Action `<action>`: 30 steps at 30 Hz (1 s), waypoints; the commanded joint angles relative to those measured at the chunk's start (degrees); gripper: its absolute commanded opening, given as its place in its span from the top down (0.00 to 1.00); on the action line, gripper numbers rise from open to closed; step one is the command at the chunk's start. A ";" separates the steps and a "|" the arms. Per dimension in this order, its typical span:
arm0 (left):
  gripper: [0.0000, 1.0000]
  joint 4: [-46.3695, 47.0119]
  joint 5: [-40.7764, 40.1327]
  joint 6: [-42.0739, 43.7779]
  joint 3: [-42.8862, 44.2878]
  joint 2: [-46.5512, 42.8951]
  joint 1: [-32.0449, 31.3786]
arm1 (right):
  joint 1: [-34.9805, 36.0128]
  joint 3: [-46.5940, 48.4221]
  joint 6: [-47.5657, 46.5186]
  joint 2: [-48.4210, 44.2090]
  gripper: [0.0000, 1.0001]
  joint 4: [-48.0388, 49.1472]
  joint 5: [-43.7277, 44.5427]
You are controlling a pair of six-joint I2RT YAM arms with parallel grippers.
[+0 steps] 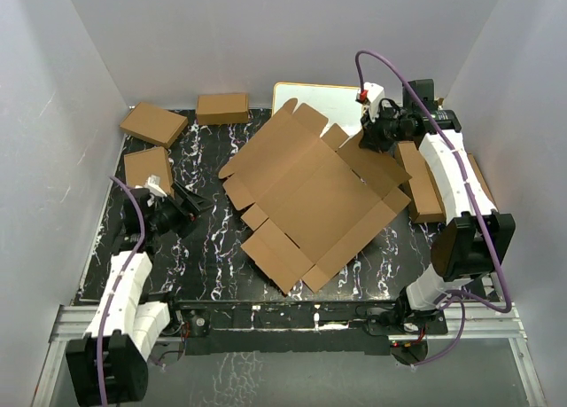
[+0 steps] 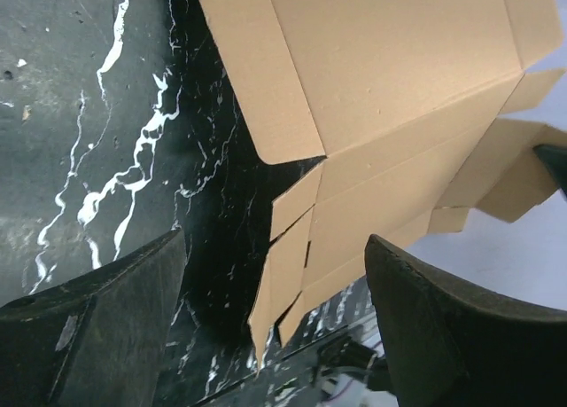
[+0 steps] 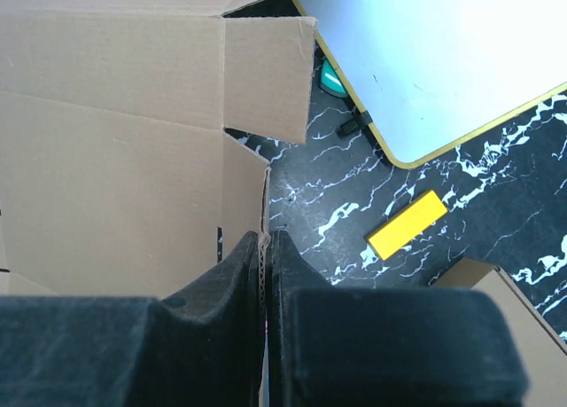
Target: Fold the paper box
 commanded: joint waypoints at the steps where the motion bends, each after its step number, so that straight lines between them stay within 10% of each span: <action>1: 0.20 19.76 3.62 -11.68 -4.81 3.91 -0.15 | -0.19 3.54 -3.64 0.78 0.92 -2.67 2.28; 13: 0.15 51.95 -3.27 -26.89 -17.97 17.61 -1.26 | -0.17 3.50 -3.65 0.60 0.92 -2.61 -0.11; 30: 0.15 76.52 -10.77 -35.54 -11.52 49.24 -10.32 | -0.13 4.56 -2.67 0.30 0.92 -2.84 -2.93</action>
